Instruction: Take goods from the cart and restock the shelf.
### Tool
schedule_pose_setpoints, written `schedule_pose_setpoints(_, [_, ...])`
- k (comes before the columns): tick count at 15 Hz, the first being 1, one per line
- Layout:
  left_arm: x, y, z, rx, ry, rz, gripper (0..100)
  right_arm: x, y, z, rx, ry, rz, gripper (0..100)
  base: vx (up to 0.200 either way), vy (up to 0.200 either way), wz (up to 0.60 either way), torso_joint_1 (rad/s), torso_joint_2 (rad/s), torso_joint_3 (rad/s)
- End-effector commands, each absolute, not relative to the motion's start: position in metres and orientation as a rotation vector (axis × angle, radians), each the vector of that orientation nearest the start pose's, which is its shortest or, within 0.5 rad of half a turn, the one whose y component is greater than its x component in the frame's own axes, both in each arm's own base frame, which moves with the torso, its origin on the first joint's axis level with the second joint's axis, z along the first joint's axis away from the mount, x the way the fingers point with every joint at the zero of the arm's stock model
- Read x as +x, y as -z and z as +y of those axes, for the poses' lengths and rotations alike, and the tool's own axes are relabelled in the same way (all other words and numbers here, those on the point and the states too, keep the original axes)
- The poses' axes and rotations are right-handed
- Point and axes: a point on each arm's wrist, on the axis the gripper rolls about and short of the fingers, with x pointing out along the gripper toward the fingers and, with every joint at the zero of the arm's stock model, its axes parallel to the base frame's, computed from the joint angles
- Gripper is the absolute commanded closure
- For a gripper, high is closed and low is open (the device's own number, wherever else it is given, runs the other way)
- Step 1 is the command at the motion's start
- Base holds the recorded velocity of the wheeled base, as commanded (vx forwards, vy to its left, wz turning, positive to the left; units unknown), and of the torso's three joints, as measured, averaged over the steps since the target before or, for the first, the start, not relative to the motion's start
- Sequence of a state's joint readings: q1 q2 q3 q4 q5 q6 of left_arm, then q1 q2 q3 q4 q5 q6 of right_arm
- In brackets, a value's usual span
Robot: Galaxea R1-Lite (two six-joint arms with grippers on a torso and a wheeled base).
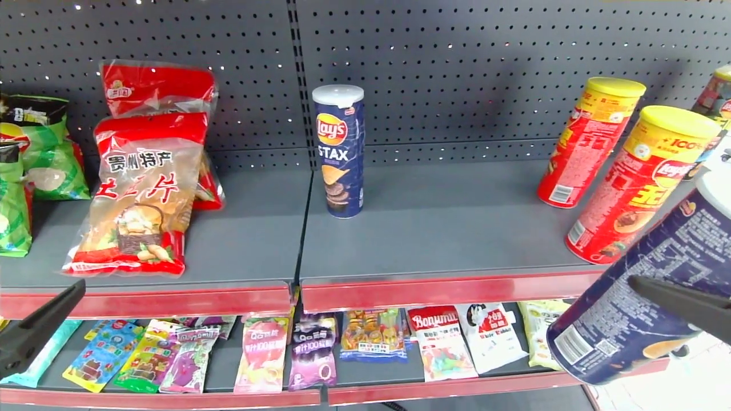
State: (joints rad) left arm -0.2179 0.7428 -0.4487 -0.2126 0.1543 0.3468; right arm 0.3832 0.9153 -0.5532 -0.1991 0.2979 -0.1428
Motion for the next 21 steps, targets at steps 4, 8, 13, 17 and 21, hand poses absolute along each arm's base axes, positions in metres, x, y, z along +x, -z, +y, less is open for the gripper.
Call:
schedule_pose_setpoints(4, [0.0688,-0.2148,-0.0117,0.362,0.077,0.071,0,0.0955,-0.2273,0.0457,-0.147,-0.692,0.122,100,0.000,0.200,0.00,0.002,0.00,0.004])
schedule_pose_setpoints(8, [0.0685,-0.2140,-0.0117,0.362,0.080,0.072,0,0.0958,-0.2280,0.0460,-0.147,-0.694,0.120,100,0.000,0.100,0.00,0.000,0.00,0.001])
schedule_pose_setpoints(13, [0.0688,-0.2139,-0.0117,0.363,0.077,0.074,0,0.0968,-0.2262,0.0462,-0.146,-0.691,0.130,100,0.000,0.000,0.00,0.000,0.00,0.000])
schedule_pose_setpoints(17, [0.0691,-0.2138,-0.0118,0.363,0.080,0.075,0,0.0981,-0.2260,0.0467,-0.146,-0.691,0.135,100,0.150,0.000,0.00,-0.003,0.00,0.003])
schedule_pose_setpoints(21, [0.0681,-0.2141,-0.0117,0.362,0.083,0.070,0,0.0990,-0.2255,0.0471,-0.145,-0.693,0.140,100,0.000,0.000,0.00,0.000,0.00,0.000])
